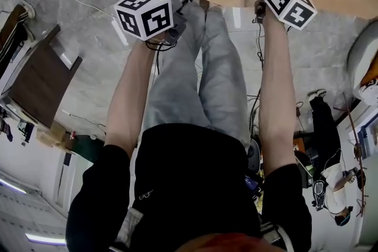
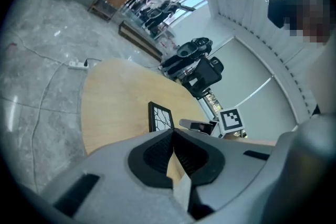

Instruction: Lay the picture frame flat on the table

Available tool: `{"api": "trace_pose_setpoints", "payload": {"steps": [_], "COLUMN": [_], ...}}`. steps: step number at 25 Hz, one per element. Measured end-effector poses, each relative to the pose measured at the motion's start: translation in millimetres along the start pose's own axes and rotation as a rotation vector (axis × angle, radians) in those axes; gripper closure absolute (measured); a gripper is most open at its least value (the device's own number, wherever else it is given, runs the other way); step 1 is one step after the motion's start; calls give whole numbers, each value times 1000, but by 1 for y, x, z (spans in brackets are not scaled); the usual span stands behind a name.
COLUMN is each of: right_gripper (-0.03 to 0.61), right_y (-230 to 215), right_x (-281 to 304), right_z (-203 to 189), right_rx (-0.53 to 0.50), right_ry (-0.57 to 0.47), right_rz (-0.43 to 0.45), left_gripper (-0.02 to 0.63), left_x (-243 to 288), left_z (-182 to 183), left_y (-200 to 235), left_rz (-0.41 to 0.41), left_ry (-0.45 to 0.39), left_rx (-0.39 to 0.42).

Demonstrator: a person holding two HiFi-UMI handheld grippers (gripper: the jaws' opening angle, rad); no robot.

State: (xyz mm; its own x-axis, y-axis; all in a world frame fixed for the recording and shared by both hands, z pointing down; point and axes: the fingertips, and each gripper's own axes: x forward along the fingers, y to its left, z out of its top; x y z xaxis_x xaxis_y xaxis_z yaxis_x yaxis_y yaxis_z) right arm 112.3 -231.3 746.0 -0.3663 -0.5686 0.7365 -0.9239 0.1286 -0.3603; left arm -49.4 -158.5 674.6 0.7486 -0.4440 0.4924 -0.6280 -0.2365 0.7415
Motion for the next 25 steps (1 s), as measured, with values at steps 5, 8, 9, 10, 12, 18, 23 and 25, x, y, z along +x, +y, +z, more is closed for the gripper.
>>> {"api": "trace_pose_setpoints", "payload": {"steps": [5, 8, 9, 10, 12, 18, 23, 25], "right_gripper": [561, 561, 563, 563, 565, 565, 565, 565], "right_y": [25, 52, 62, 72, 91, 129, 153, 163], "right_x": [-52, -94, -111, -128, -166, -267, -350, -375], "right_z": [37, 78, 92, 106, 133, 219, 283, 296], "right_rx": [80, 73, 63, 51, 23, -71, -132, -180], "right_ry": [-132, -237, -264, -289, -336, -525, -692, -729], "right_rz": [95, 143, 154, 162, 171, 156, 141, 112], "left_gripper": [604, 604, 604, 604, 604, 604, 604, 604], "left_x": [-4, -14, -21, -29, -50, -111, -149, -162], "left_z": [43, 76, 86, 95, 113, 186, 240, 256], "left_y": [-43, -80, -93, -105, -132, -217, -286, -307], "left_rz": [67, 87, 104, 126, 179, 239, 263, 254], "left_ry": [-91, -160, -181, -202, -250, -451, -577, -604], "left_rx": [136, 191, 203, 212, 220, 264, 392, 432]}}
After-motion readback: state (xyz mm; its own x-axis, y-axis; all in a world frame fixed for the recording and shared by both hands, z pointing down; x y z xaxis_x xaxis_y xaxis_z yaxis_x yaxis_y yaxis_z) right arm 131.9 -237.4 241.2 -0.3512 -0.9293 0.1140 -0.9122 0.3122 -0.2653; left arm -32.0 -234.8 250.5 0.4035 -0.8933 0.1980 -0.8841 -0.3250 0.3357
